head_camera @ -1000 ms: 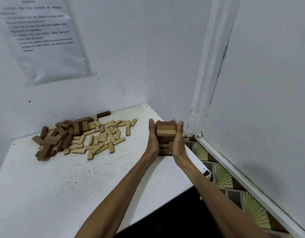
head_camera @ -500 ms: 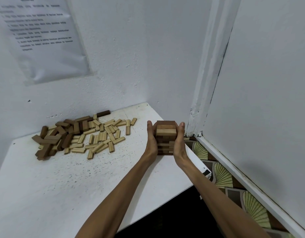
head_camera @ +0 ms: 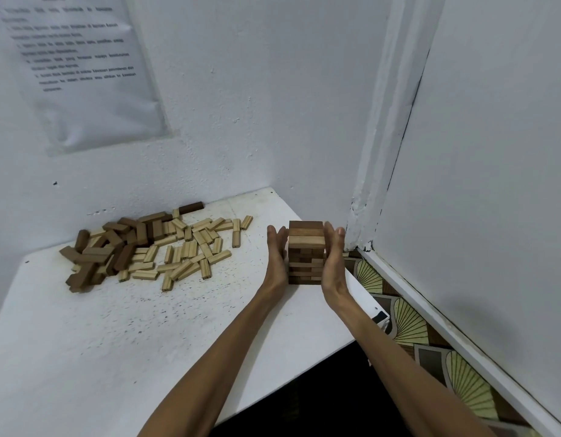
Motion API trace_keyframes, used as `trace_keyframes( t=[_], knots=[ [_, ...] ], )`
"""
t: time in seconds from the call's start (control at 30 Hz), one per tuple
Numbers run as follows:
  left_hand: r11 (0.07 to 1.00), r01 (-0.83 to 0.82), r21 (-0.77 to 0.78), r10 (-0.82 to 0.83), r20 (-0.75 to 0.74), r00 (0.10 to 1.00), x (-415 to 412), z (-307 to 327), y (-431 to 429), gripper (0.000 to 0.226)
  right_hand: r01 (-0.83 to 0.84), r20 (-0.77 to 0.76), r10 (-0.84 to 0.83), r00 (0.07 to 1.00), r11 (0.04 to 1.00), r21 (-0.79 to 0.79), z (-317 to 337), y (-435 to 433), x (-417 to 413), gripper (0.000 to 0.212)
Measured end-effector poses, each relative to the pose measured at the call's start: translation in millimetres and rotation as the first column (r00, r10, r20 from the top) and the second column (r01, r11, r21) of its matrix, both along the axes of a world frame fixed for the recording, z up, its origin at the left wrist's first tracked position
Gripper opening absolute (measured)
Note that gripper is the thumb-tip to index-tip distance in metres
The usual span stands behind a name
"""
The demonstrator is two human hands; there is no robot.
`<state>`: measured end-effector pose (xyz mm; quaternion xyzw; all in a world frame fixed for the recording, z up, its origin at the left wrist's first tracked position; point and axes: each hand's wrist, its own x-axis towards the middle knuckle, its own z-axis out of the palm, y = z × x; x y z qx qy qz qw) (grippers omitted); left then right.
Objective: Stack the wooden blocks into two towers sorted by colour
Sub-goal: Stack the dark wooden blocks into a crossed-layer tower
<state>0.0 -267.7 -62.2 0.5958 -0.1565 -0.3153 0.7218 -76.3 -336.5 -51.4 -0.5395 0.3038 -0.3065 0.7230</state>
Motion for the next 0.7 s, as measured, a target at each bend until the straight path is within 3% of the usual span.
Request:
trace_keyframes(
  t=[0.07,0.17,0.27,0.53,0.7],
  knots=[
    [0.998,-0.047,0.04,0.046,0.026,0.999,6,-2,6,0.098,0.062,-0.001,-0.063,0.998,0.995,-0.08,3,-3,-4,0.089],
    [0.993,-0.094,0.074,0.08,0.165,0.983,6,21,22,0.067,0.107,-0.007,-0.115,0.993,0.949,-0.295,11,-13,-12,0.069],
    [0.993,-0.071,0.092,0.045,0.258,0.965,20,34,35,0.051,0.06,-0.048,-0.094,0.994,0.876,-0.479,30,-26,-19,0.05],
    [0.951,-0.09,0.294,-0.103,0.579,0.809,58,77,73,0.04,-0.158,-0.244,-0.071,0.967,0.583,-0.797,73,-28,-20,0.049],
    [0.898,-0.168,0.408,-0.171,0.673,0.72,70,89,95,0.043,-0.39,-0.423,0.026,0.906,0.441,-0.808,94,-9,-3,0.05]
  ],
)
